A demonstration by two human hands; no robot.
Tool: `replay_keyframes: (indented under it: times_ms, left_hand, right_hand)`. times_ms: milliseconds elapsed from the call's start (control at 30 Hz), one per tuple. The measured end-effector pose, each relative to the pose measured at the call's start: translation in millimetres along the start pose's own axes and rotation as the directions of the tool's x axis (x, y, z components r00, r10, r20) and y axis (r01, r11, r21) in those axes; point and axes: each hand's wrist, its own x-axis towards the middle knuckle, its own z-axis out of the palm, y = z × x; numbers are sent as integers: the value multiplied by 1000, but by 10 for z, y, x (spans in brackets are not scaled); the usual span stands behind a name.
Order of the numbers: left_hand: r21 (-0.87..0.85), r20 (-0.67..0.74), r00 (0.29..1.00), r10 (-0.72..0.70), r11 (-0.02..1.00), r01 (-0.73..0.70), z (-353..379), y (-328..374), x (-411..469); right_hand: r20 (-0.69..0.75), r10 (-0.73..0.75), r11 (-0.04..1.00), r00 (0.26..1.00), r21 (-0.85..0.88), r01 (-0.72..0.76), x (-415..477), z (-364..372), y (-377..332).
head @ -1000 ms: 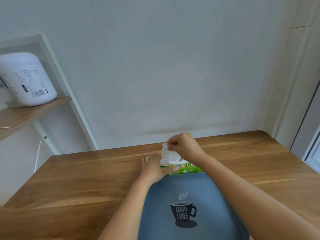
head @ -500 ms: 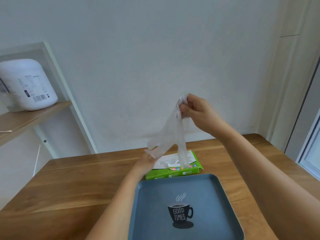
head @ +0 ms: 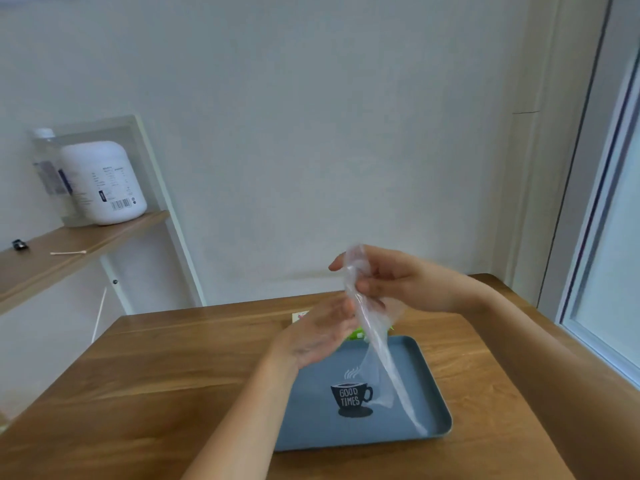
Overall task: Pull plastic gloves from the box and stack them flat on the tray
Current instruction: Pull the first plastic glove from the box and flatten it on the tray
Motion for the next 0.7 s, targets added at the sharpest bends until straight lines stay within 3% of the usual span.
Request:
replay_keyframes:
  times_ms: [67, 100, 167, 233, 400, 533, 600, 700]
  left_hand:
    - [-160, 94, 993, -65, 984, 79, 103, -37, -54]
    - [-163, 61, 996, -68, 984, 77, 159, -38, -82]
    - [78, -9, 992, 125, 989, -124, 238, -85, -173]
    - [92, 19, 987, 163, 982, -164, 292, -148, -266]
    - [-106, -110, 988, 113, 987, -124, 214, -201, -483]
    - [82, -198, 978, 67, 995, -51, 132, -74, -665]
    - [191, -199, 979, 43, 982, -4, 93, -34, -717]
    - [276, -183, 983, -4, 960, 55, -18, 16, -764]
  right_hand:
    - [75, 3, 999, 997, 52, -7, -172, 28, -62]
    - [123, 0, 997, 992, 74, -10, -247, 42, -89]
    - [204, -13, 995, 979, 98, -7, -364, 62, -144]
    - [221, -8, 992, 975, 123, -20, -475, 64, -173]
    - [41, 196, 945, 980, 257, -200, -793, 11, -77]
    - [8, 419, 835, 908, 391, -388, -874, 203, -6]
    - [-3, 451, 838, 893, 345, -422, -830, 384, -33]
    - [-154, 488, 851, 859, 302, -429, -648, 685, 16]
